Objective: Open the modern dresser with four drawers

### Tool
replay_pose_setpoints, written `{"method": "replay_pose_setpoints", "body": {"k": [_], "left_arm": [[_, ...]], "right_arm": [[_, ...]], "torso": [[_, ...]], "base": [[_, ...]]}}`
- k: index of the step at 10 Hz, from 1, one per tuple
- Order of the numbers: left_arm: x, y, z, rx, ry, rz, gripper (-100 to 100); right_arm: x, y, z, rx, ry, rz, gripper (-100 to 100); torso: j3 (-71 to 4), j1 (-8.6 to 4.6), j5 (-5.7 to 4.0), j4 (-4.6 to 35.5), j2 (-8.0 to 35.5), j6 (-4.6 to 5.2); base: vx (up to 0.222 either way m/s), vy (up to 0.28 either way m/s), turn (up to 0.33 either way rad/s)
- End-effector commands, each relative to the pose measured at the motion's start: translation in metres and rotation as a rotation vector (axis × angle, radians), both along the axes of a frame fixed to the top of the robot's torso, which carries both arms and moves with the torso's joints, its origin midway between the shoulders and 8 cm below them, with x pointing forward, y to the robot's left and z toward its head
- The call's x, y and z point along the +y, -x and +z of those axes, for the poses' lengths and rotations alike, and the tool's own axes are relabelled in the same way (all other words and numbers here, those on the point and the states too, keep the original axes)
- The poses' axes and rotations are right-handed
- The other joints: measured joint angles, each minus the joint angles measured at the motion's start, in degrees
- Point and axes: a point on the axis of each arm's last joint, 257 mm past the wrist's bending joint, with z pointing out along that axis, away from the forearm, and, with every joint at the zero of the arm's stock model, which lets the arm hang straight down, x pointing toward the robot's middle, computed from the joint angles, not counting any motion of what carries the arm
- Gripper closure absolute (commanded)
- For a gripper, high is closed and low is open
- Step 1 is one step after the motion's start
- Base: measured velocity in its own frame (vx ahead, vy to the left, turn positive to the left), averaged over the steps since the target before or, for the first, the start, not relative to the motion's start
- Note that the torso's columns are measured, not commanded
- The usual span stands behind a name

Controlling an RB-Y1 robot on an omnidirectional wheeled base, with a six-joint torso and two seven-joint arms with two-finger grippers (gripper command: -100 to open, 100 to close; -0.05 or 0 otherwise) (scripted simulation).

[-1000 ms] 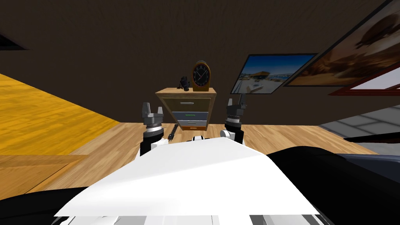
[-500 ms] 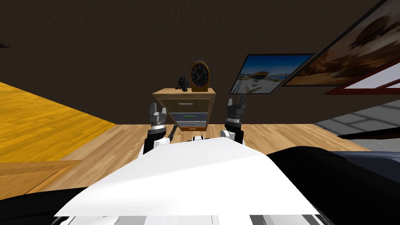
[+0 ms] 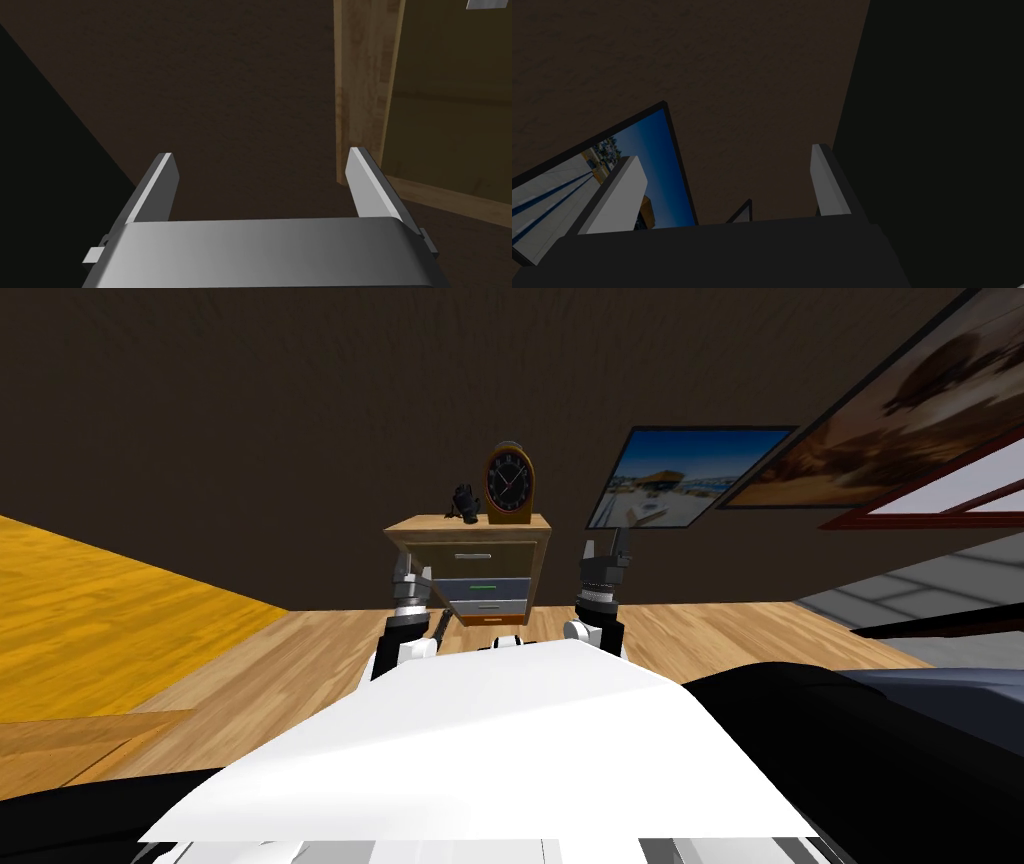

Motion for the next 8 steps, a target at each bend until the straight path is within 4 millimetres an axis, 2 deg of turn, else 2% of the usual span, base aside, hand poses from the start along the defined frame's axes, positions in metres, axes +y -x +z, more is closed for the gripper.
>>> {"method": "replay_pose_setpoints", "body": {"k": [1, 8], "left_arm": [[-0.003, -0.009, -0.011, 0.047, 0.002, -0.004, -100], [-0.010, -0.030, -0.043, 0.180, -0.028, -0.024, -100]], "right_arm": [[0.000, 0.000, 0.000, 0.000, 0.000, 0.000, 0], [0.000, 0.000, 0.000, 0.000, 0.000, 0.000, 0]], "torso": [[0.0, 0.00, 0.00, 0.0, 0.0, 0.00], [0.0, 0.01, 0.00, 0.0, 0.0, 0.00]], "base": [[0.027, -0.002, -0.036], [0.031, 0.000, -0.038]]}}
